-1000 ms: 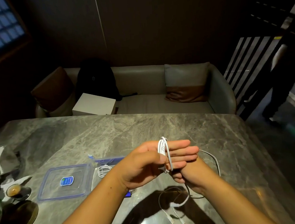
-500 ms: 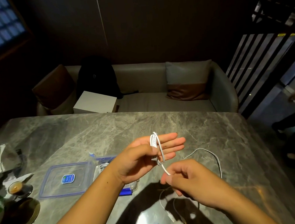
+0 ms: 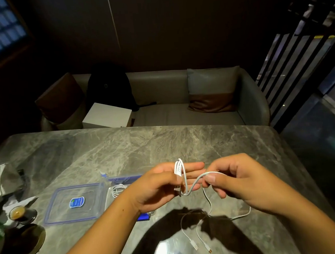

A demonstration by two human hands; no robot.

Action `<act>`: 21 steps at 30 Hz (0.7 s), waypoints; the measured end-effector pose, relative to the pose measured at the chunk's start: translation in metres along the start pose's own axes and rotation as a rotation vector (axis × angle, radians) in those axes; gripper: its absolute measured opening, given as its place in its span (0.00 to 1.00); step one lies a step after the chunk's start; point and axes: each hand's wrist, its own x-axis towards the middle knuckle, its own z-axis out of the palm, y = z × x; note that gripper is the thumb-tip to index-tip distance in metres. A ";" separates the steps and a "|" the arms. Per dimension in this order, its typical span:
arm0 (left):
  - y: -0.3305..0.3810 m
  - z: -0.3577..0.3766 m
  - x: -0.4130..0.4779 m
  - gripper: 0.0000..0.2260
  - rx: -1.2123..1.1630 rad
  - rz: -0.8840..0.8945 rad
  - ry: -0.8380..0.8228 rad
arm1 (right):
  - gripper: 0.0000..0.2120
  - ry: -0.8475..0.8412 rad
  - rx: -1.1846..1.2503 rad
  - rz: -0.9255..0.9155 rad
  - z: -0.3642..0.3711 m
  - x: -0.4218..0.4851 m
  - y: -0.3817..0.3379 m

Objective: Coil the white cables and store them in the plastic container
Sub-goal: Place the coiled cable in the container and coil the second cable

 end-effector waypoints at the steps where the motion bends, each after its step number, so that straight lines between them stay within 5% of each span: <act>1: 0.000 0.001 0.000 0.25 0.011 -0.007 -0.022 | 0.12 0.008 0.009 -0.007 -0.001 0.002 0.001; 11: -0.010 0.015 0.004 0.17 -0.011 -0.042 -0.113 | 0.10 -0.006 -0.064 -0.082 -0.003 0.014 -0.005; 21: -0.011 0.025 0.003 0.25 0.039 -0.073 -0.275 | 0.08 0.121 -0.138 -0.153 -0.016 0.034 0.003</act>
